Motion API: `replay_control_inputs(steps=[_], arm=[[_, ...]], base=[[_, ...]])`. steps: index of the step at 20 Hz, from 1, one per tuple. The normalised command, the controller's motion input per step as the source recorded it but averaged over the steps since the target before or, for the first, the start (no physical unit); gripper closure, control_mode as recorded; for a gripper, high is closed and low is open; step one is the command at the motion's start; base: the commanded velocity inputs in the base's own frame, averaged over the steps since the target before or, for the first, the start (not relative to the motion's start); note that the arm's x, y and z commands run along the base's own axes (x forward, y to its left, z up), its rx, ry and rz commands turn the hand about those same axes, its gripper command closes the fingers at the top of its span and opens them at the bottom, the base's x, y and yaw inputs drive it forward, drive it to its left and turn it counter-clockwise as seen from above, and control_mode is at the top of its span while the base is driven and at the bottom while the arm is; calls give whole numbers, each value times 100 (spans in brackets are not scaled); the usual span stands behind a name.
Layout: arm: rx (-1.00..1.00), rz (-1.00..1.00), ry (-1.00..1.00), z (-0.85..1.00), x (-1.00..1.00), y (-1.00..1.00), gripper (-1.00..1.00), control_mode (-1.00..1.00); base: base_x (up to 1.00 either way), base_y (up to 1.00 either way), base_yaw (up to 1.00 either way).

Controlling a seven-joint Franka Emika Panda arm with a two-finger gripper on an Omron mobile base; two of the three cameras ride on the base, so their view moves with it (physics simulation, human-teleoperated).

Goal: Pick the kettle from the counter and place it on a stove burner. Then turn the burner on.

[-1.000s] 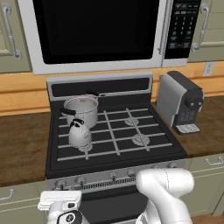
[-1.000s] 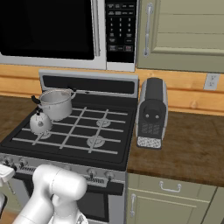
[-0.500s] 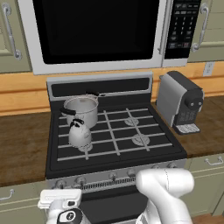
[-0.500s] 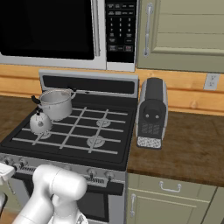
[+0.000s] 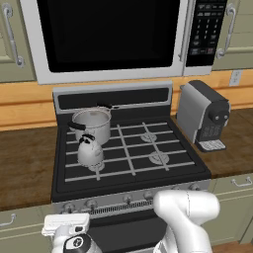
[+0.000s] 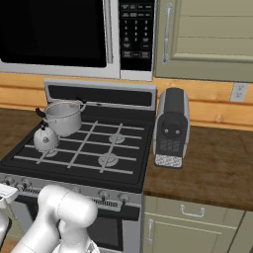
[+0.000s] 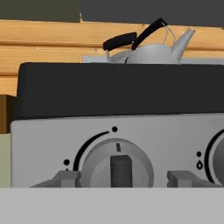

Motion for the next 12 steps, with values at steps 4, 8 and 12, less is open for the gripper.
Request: replay_control_inputs(steps=[4, 8, 12], arm=[[0, 0, 0, 0, 22, 12, -100, -100], [0, 0, 0, 6, 13, 5, -100, -100], [0, 0, 0, 18, 9, 0, -100, -100]], base=[[0, 0, 0], [0, 0, 0], [0, 0, 0]])
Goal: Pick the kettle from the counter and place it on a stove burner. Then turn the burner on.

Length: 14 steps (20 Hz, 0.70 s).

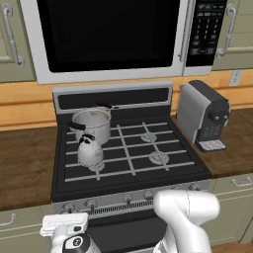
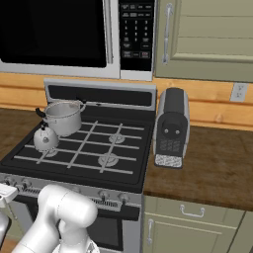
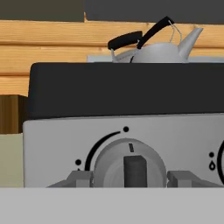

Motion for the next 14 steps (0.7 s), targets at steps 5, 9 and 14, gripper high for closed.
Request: replay_control_inputs(steps=[5, 9, 14], arm=[[0, 0, 0, 14, 15, 0, 100, -100], [0, 0, 0, 0, 9, 0, 100, -100], [0, 0, 0, 17, 0, 0, 100, -100]], base=[[0, 0, 0], [0, 0, 0], [0, 0, 0]])
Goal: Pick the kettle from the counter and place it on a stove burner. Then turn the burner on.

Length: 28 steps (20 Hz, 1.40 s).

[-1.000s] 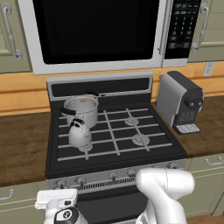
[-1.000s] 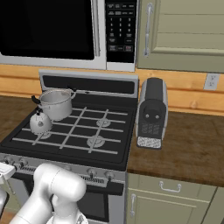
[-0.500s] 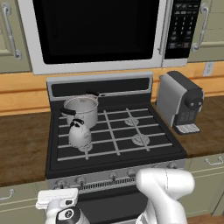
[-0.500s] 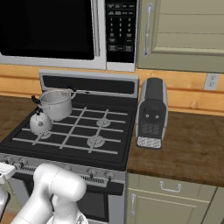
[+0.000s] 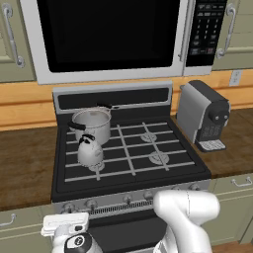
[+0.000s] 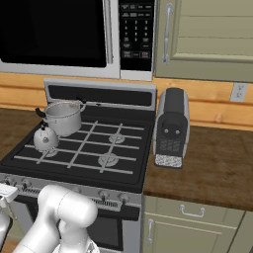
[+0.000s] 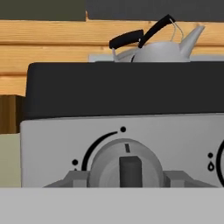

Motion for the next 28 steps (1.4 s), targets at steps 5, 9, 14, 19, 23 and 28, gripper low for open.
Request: replay_control_inputs(steps=[5, 9, 14, 19, 23, 28], arm=[[-4, 2, 2, 34, 0, 0, 100, -100], [-13, 3, 4, 39, 0, 0, 100, -100], [-20, 4, 8, 45, 0, 0, 100, -100], [-23, 5, 9, 42, 0, 1, 100, -100], [-24, 5, 8, 37, 0, 1, 100, -100], [-23, 6, 5, 29, 0, 2, 100, -100]], base=[[0, 0, 0], [0, 0, 0], [0, 0, 0], [0, 0, 0], [0, 0, 0], [0, 0, 0]])
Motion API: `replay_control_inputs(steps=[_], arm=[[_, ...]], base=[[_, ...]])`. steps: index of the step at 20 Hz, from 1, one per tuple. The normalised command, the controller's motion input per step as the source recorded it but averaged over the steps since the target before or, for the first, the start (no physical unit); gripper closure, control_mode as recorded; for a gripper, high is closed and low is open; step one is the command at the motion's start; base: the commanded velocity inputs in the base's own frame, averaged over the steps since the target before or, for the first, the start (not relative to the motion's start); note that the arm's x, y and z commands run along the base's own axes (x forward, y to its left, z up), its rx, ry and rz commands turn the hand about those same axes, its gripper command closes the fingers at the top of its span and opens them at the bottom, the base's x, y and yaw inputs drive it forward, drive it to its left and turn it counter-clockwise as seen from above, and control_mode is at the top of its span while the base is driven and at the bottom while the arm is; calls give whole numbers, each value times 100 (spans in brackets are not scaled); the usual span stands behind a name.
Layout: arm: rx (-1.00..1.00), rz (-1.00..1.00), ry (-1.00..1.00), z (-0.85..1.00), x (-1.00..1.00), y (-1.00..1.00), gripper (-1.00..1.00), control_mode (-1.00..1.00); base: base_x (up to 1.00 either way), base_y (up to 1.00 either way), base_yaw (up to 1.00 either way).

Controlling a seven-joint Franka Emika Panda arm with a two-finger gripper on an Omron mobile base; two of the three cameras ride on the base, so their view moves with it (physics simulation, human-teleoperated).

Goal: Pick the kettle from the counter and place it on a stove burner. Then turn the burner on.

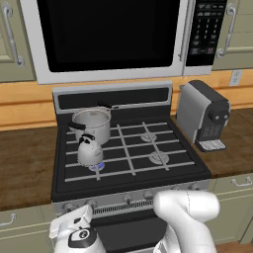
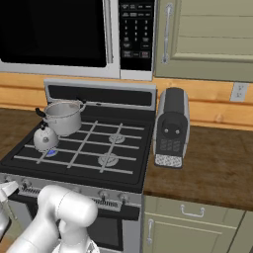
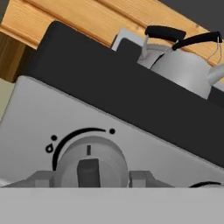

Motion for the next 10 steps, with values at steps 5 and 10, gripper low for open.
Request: replay_control_inputs(steps=[5, 10], arm=[[-22, 6, 3, 19, 0, 2, 100, -100], [-18, 4, 0, 2, 0, 3, 100, -100]], base=[[0, 0, 0], [0, 0, 0]])
